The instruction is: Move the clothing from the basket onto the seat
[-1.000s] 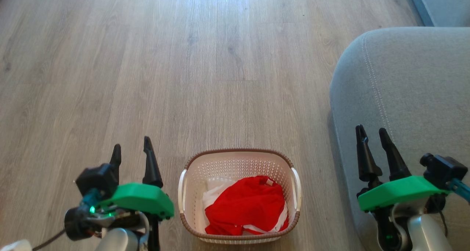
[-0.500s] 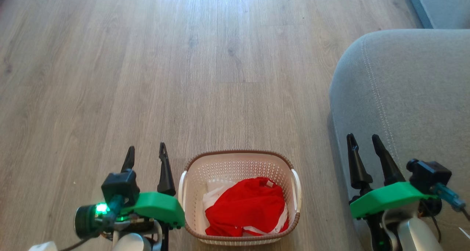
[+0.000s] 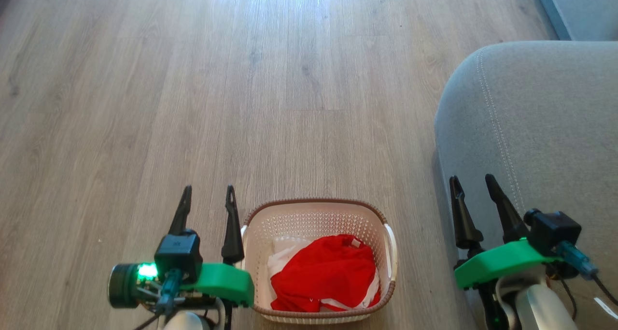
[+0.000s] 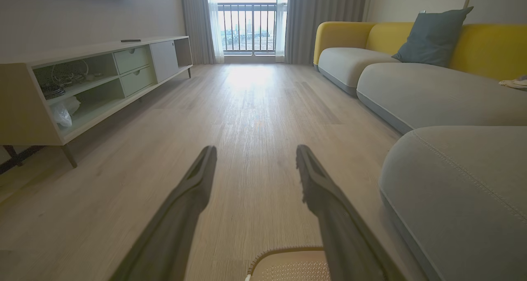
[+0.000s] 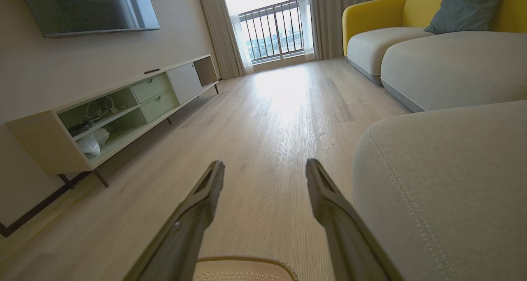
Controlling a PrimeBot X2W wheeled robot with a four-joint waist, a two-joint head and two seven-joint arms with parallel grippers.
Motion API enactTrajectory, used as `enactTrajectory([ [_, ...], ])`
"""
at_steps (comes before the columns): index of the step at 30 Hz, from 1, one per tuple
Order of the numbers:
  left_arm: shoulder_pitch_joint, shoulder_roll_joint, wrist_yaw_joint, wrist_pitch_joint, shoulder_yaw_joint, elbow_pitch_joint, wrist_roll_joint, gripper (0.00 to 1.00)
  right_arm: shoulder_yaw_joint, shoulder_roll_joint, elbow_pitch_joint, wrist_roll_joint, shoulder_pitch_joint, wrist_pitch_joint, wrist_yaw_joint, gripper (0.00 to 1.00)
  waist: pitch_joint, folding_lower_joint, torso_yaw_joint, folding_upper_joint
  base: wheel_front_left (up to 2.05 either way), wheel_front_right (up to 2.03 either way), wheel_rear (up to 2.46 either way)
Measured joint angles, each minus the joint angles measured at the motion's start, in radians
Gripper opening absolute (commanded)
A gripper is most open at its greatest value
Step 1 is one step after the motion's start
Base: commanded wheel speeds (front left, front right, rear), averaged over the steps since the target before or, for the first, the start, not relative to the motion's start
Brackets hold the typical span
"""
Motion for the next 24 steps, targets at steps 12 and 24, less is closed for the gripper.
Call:
enactTrajectory([
  [12, 0.034, -0.077, -0.151, -0.033, 0.097, 0.081, 0.096, 1.00, 0.012, 0.000, 0.070, 0.007, -0.012, -0.035, 0.000, 1.00, -0.007, 0.0000, 0.001, 0.0000, 0.00, 0.00, 0.00],
  [24, 0.053, -0.096, -0.296, -0.034, 0.158, 0.149, 0.037, 1.00, 0.019, 0.000, 0.103, 0.001, -0.015, -0.037, 0.000, 1.00, -0.014, 0.0000, -0.005, 0.0000, 0.00, 0.00, 0.00],
])
